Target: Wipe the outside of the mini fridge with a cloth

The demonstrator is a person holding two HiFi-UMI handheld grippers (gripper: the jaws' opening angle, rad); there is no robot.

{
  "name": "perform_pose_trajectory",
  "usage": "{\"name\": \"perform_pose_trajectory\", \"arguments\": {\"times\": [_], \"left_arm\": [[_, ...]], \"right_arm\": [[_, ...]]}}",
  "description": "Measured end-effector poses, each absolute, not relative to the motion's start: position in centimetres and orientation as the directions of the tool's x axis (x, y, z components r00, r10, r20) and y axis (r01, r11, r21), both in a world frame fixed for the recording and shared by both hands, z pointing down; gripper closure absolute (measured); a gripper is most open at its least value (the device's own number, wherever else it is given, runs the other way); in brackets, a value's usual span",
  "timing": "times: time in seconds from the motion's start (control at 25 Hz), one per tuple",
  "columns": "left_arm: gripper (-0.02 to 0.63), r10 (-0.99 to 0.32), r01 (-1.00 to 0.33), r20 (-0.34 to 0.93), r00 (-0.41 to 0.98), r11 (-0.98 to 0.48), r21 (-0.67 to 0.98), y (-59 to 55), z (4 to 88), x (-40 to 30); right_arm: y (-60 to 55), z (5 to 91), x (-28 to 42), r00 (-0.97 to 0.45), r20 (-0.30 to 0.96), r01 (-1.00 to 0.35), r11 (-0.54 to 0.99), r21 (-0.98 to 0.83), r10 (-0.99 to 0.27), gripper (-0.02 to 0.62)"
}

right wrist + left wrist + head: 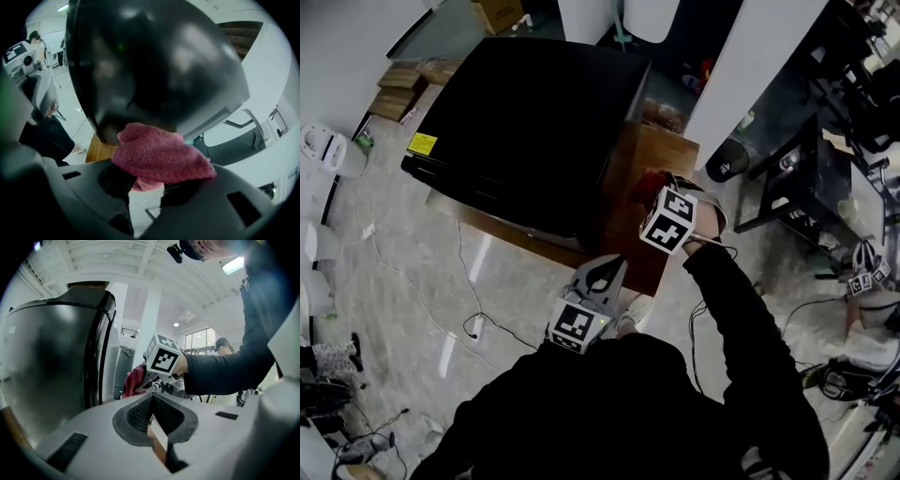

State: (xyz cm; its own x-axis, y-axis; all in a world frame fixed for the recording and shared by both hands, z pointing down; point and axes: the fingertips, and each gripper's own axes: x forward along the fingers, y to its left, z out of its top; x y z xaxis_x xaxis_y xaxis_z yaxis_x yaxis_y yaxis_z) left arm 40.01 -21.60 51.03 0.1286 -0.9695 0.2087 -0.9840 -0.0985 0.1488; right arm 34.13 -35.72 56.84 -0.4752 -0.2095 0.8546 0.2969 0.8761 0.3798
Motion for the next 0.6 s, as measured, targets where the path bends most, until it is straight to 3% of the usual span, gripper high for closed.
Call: {"name": "perform_pose_trajectory", "arguments": {"times": [0.6], "left_arm": [[0.600,-0.949,-0.952,0.140,0.283,-0.260,0.165,-13.4,46.6,36.3]], "right_arm": [[-24.9,47.5,31.1,-0.428,0.824,0.265,0.819,0.508,-0.372,0.465]]}}
